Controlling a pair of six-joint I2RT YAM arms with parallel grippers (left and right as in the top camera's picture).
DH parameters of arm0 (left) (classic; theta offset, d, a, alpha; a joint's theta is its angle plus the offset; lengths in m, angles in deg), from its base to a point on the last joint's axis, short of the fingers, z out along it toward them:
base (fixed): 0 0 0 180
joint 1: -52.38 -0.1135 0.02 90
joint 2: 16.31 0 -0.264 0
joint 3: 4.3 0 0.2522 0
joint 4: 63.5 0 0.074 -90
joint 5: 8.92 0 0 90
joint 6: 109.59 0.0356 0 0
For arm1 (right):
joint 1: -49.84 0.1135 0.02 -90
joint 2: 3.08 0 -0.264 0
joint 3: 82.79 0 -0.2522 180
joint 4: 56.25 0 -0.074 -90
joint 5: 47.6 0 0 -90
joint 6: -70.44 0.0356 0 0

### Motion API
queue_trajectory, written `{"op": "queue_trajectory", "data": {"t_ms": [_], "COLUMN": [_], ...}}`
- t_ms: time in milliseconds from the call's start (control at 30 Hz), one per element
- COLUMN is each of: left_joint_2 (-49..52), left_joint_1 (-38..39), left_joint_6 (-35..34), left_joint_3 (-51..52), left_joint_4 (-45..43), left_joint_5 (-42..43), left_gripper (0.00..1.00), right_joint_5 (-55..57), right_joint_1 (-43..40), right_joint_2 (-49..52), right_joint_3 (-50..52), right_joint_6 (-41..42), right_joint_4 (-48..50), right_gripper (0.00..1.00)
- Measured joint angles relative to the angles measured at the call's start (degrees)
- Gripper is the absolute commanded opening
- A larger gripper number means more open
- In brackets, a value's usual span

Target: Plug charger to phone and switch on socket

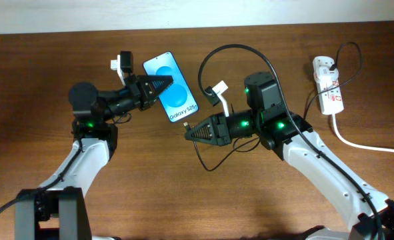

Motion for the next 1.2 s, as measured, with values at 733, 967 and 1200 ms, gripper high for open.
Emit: {"op": "queue_trajectory", "data": {"t_ms": [733,967,1200], "left_joint_2": [0.00,0.00,0.00], "left_joint_1": [0.00,0.00,0.00], "left_joint_6": [-2.16,-3.23,-3.41], "left_joint_3": [0.00,0.00,0.00], "left_joint_4": [0.00,0.00,-0.02], "left_joint_5": [1.70,1.70,1.75], "left_gripper": [0.00,0.00,0.00], "right_joint_5": [0.94,1.22,1.22], "right_joint_1": [0.00,0.00,0.00], "right_joint_2": [0.00,0.00,0.00], "right_joint_3": [0.00,0.00,0.00], "right_joint_6": [15.02,14.97,14.75], "right_joint_4": [-0.09,-0.02,0.83], "right_gripper": [0.04,0.04,0.04]}}
